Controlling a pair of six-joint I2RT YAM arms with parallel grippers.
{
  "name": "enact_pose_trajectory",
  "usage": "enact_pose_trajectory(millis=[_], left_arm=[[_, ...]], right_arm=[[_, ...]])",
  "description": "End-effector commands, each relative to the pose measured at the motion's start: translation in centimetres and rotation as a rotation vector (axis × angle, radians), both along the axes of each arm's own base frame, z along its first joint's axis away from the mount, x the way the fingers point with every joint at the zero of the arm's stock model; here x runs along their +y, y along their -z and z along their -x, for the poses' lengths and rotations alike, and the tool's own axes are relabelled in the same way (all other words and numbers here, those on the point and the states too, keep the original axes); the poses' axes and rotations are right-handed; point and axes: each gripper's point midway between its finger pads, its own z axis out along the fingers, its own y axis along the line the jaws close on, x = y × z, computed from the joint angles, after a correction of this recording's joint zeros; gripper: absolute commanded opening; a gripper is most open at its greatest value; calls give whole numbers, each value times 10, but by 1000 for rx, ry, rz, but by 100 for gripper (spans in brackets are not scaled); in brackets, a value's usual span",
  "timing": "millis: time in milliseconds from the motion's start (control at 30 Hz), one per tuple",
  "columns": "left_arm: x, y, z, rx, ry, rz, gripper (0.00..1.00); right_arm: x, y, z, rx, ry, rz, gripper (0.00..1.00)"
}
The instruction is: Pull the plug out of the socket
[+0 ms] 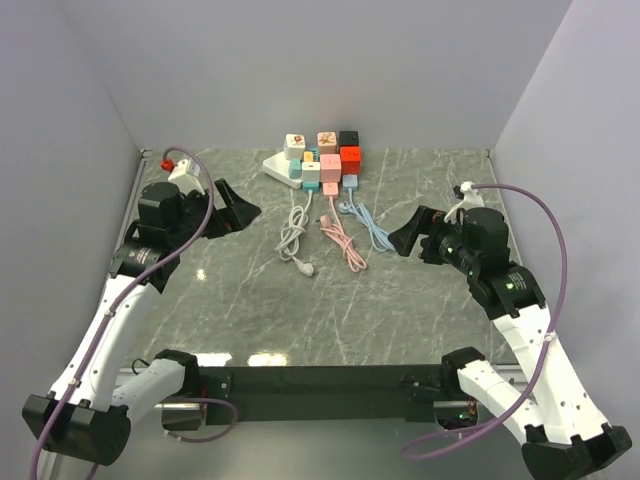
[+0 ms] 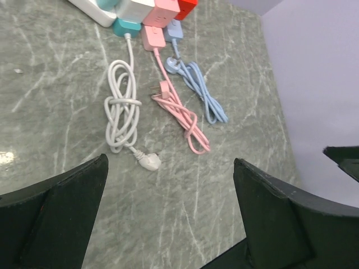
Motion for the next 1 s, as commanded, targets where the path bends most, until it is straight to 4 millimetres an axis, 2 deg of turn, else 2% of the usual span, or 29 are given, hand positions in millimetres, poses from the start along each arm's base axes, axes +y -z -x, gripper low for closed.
enact_pose_trajectory(millis=[0,167,267,300,367,400,467,500,567,600,633,667,767,800,867,900,933,967], left_arm=[[8,2,-1,-17,-32,-49,99],[12,23,-12,12,-39,-106,99],[21,51,-30,74,-86,-172,99],[20,68,-39,121,-85,-203,100],[21,83,-52,158,-101,-250,99],[16,106,-59,214,-91,-287,99],[16,116,-74,229,-117,-343,99],[10,135,-80,272,-103,-372,99],[0,137,-94,259,-84,-386,99],[-8,150,-98,284,-66,-399,99],[-14,147,-105,270,-60,-396,99],[-19,154,-109,284,-50,-404,99],[-41,155,-114,257,-9,-405,99],[-55,162,-114,253,26,-410,99],[-67,167,-120,251,31,-449,99],[-76,189,-114,297,50,-496,99],[-80,191,-118,295,47,-507,99],[-83,207,-118,325,50,-531,99]], right_arm=[[-4,-7,0,-37,28,-6,100],[-7,-5,-2,-22,49,9,100],[-13,3,-5,8,80,35,100],[-15,7,-5,28,91,48,100],[-16,15,-6,60,95,64,100],[-17,19,-6,76,99,71,100],[-17,22,-7,87,106,74,100],[-17,21,-8,79,107,70,100],[-16,26,-7,84,106,61,100],[-15,25,-8,78,103,58,100],[-15,29,-8,86,103,60,100],[-15,31,-7,91,104,60,100],[-14,38,-7,105,100,63,100],[-14,42,-7,110,96,62,100],[-13,46,-7,118,95,61,100],[-12,49,-8,124,92,62,100],[-12,49,-9,127,94,61,100],[-11,49,-10,127,93,61,100]])
